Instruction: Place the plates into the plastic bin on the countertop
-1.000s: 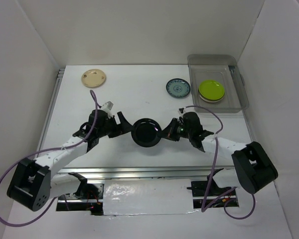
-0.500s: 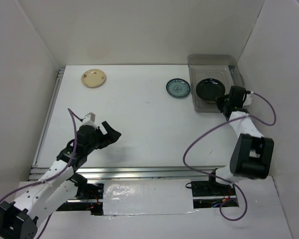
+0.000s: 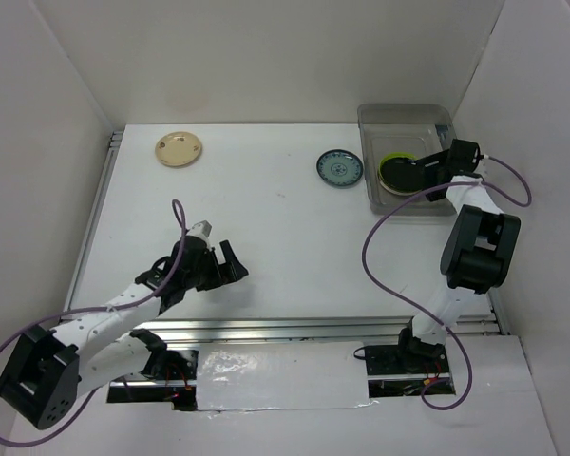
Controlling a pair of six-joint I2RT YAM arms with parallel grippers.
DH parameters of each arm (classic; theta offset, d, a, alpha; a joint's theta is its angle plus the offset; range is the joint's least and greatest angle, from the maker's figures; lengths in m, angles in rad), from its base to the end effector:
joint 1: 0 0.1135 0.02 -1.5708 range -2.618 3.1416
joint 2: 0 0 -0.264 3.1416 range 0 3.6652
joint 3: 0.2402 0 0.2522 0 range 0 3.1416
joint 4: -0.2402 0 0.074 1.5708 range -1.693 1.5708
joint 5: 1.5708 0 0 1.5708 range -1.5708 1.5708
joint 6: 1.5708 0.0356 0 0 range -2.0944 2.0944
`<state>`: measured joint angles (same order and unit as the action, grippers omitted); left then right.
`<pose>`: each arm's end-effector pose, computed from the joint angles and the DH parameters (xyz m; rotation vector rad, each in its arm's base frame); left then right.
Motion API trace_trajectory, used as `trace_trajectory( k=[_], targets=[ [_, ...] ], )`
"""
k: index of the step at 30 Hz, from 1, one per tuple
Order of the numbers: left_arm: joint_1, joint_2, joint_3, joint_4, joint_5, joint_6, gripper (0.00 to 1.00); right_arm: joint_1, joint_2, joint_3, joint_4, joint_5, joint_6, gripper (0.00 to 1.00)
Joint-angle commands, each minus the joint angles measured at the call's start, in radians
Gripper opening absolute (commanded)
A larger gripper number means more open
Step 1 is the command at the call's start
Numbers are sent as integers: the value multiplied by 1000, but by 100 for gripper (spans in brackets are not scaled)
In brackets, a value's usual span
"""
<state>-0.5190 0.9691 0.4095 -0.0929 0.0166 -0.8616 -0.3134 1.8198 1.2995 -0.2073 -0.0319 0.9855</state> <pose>0.1708 -0.0983 0.1854 -0.3888 2.3040 -0.7505 0.3897 -0.1251 0.2268 1.3946 1.8641 0.3794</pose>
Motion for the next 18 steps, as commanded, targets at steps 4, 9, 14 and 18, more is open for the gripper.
trace_trajectory(
  k=[4, 9, 14, 18],
  targets=[
    [-16, 123, 112, 120, 49, 30, 99, 14, -144, 12, -9, -11, -41, 95],
    [-16, 272, 205, 261, 89, -39, 99, 54, -437, -106, -43, 6, -80, 100],
    [-10, 671, 447, 607, 166, -203, 99, 155, -872, -469, 78, -179, -131, 100],
    [-16, 1053, 832, 590, 204, -235, 99, 183, -1170, -739, 203, -437, -104, 100]
  ],
)
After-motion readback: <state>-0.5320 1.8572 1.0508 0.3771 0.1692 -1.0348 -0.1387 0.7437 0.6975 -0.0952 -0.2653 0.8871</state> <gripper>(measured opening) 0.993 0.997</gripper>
